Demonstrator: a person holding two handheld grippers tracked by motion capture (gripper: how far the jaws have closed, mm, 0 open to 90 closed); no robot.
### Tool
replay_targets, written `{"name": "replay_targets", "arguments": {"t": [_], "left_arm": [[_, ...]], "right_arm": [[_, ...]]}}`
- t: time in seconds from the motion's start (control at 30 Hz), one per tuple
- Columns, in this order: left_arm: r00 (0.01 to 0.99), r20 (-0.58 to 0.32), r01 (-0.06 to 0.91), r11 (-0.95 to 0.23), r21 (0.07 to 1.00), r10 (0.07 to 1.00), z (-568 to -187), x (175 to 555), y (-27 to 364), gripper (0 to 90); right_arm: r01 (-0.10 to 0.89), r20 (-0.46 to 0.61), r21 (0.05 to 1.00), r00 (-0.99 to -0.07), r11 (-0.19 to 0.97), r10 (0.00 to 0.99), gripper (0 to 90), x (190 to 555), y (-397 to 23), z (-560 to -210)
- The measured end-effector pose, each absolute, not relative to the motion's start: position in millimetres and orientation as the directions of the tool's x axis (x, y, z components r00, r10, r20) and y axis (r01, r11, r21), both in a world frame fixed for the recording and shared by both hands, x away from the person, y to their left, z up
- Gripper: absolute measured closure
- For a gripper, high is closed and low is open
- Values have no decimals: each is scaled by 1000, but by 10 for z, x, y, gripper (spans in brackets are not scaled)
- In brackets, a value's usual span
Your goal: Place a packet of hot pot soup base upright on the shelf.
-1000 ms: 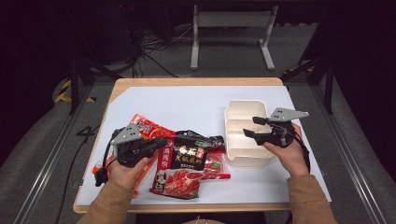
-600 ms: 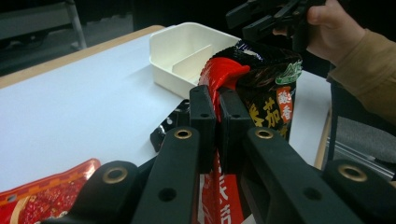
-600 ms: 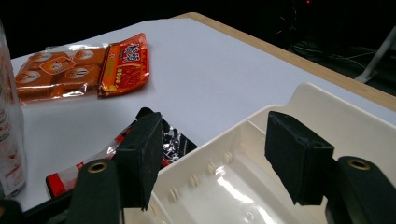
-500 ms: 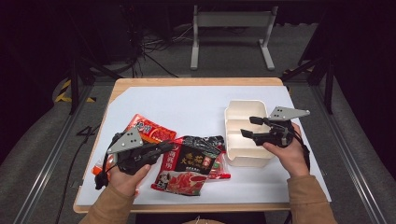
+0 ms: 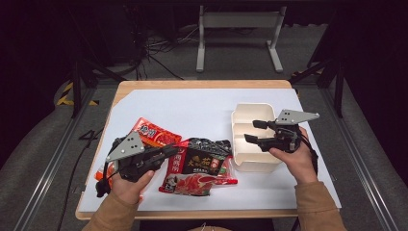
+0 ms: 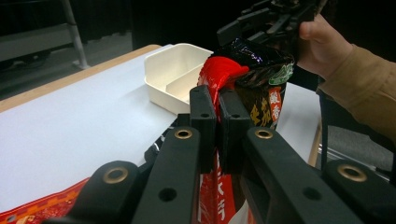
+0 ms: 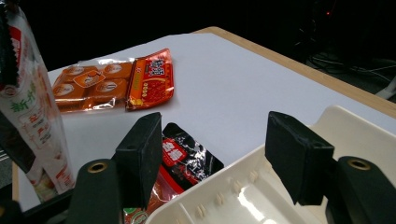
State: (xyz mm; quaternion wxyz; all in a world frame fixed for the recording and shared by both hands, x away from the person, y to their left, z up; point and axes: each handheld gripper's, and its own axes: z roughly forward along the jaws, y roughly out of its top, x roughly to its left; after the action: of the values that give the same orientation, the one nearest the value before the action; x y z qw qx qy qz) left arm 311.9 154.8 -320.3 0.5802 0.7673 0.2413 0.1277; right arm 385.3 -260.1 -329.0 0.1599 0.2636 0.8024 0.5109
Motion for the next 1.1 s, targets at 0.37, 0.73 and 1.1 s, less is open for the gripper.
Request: {"name": "replay_targets", "arguments": {"t": [0.37, 0.73, 1.1], "left_arm": [[830, -113, 241, -168, 956, 546, -3219, 3148, 1605, 868], [814, -99, 233, -167, 958, 572, -3228, 3156, 1588, 867], [818, -111, 233, -150, 961, 565, -3215, 3138, 1567, 867]], "right_arm": [[229, 52, 926, -865, 301, 499, 354, 3716, -2405, -3122], [201, 38, 927, -890, 316, 455, 331, 3588, -2191, -3031], [197, 45, 915, -917, 351, 397, 323, 3504, -1904, -3068]]}}
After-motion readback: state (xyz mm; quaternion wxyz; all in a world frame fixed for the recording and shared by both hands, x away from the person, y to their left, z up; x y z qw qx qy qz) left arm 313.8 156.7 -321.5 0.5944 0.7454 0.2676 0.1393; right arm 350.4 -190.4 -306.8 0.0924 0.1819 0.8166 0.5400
